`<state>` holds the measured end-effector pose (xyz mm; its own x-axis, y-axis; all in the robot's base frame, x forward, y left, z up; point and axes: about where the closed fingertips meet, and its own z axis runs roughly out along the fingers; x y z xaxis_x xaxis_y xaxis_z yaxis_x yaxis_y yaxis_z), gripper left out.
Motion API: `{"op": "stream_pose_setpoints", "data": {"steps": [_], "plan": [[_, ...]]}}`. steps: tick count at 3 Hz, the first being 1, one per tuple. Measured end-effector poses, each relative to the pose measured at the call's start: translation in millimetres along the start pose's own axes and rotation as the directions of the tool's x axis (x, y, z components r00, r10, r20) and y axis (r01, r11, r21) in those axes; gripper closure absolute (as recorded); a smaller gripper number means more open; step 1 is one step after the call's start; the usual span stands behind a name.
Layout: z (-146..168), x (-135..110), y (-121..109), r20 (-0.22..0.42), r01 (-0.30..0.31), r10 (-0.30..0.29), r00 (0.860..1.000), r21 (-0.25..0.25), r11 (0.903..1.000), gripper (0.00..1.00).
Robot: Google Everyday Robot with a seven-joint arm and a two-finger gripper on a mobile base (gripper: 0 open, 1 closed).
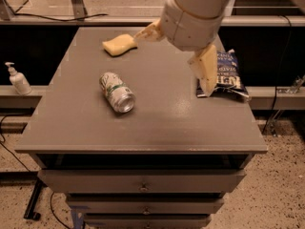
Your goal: Place 7up can upright
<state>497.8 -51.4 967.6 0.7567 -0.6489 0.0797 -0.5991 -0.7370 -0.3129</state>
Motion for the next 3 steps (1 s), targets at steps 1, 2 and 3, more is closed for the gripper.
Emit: {"op": "stream_pose_setpoints", "data": {"steps": [1, 2, 3], "plan": [[21.4, -12.8, -31.5, -0.057, 0.24, -0.244, 0.968, -0.075, 0.968, 0.0], [43.3, -21.8, -61.4, -0.102, 0.45, -0.467, 0.878, -0.154, 0.8798, 0.0], [60.9, -26.6, -87.3, -0.094, 0.587, -0.617, 0.781, -0.224, 0.7778, 0.0]]}}
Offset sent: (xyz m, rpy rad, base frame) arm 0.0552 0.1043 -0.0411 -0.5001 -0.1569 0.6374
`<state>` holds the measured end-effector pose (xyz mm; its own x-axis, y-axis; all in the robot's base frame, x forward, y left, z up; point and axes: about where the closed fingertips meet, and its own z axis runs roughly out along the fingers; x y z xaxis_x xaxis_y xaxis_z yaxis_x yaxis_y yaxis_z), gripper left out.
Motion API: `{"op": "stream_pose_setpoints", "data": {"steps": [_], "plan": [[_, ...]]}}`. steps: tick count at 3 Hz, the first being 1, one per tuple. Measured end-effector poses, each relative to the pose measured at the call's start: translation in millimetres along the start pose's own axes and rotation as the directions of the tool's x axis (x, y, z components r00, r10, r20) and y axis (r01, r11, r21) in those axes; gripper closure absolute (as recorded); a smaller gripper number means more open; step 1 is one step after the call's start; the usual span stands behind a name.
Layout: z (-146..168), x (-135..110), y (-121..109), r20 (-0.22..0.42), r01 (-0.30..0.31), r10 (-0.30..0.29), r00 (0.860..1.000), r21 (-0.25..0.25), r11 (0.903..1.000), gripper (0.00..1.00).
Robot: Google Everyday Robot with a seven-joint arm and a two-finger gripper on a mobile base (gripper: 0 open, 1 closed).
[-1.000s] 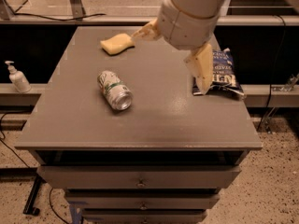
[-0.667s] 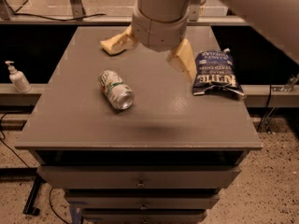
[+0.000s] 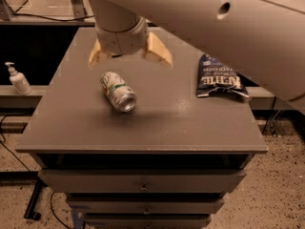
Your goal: Place 7up can upright
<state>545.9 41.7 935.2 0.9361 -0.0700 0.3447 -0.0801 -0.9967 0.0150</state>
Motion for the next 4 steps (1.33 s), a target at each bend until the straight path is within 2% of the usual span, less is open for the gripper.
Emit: {"op": "stream_pose_setpoints", "data": {"steps": [1, 2, 3, 4], "plan": [[10.2, 5.8, -28.0, 0.027, 0.146, -0.145, 0.989, -0.032, 0.9887, 0.0], [21.9, 10.7, -51.7, 0.092, 0.218, -0.217, 0.972, -0.004, 0.9759, 0.0], [35.5, 3.6, -67.8, 0.143, 0.258, -0.26, 0.955, 0.035, 0.9655, 0.0], [44.8, 2.2, -68.0, 0.17, 0.299, -0.304, 0.937, 0.054, 0.9526, 0.0]]}}
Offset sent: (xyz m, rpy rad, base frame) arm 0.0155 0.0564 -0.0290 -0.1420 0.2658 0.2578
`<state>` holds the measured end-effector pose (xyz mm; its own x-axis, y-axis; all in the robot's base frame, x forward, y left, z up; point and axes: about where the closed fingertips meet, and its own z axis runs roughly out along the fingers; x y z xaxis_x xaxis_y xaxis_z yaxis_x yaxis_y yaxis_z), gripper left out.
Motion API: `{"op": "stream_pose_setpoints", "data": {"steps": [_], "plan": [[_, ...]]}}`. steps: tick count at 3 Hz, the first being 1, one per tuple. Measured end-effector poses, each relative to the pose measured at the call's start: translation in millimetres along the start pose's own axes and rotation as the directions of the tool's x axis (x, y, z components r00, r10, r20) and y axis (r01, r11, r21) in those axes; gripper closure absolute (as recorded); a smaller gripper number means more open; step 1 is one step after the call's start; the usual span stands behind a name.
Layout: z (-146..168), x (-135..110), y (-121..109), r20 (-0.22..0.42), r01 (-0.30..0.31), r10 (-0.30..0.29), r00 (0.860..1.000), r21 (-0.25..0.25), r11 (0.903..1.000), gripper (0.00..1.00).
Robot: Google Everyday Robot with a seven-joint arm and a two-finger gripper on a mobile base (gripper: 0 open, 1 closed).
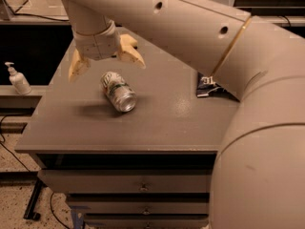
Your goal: Place 7up can upright
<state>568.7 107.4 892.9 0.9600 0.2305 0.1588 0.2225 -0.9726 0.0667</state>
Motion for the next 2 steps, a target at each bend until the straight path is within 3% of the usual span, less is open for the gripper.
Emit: {"op": "stream_pose_setpoints", "data": {"steps": [1, 2], "plan": [[8.6, 12.2, 11.3, -0.022, 0.089, -0.089, 0.996, 0.011, 0.9959, 0.0], [10.4, 17.0, 7.4, -0.04, 0.091, -0.09, 0.995, 0.023, 0.9956, 0.0]]}}
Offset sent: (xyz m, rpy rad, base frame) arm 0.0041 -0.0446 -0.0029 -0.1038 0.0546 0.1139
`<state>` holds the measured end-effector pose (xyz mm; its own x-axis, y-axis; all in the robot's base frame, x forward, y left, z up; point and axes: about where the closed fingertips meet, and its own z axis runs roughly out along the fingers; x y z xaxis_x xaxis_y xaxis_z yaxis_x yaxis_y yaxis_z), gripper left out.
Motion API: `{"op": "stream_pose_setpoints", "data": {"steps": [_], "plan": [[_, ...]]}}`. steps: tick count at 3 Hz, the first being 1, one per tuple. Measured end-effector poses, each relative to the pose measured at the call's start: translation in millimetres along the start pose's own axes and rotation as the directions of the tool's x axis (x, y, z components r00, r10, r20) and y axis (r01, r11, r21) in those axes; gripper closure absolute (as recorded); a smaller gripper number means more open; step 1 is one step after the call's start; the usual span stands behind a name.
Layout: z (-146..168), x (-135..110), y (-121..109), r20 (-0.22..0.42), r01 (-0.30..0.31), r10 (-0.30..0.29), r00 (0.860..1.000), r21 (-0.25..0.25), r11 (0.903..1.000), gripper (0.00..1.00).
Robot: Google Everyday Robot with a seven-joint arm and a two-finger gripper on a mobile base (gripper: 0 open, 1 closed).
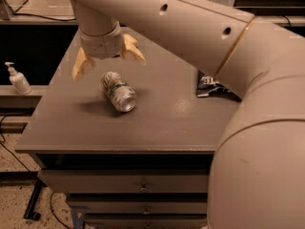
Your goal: Place 7up can upright
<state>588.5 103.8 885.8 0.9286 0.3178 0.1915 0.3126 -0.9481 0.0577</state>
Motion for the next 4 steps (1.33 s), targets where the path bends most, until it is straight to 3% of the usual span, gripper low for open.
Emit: {"op": "stream_pose_setpoints", "data": {"steps": [1, 3, 4], "plan": [[8.1, 2.5, -3.2, -0.013, 0.066, -0.065, 0.998, 0.027, 0.9975, 0.0], [35.6, -9.8, 1.7, 0.013, 0.192, -0.193, 0.981, 0.027, 0.981, 0.0], [46.8, -15.4, 8.8, 0.036, 0.22, -0.22, 0.975, 0.004, 0.9754, 0.18]]}}
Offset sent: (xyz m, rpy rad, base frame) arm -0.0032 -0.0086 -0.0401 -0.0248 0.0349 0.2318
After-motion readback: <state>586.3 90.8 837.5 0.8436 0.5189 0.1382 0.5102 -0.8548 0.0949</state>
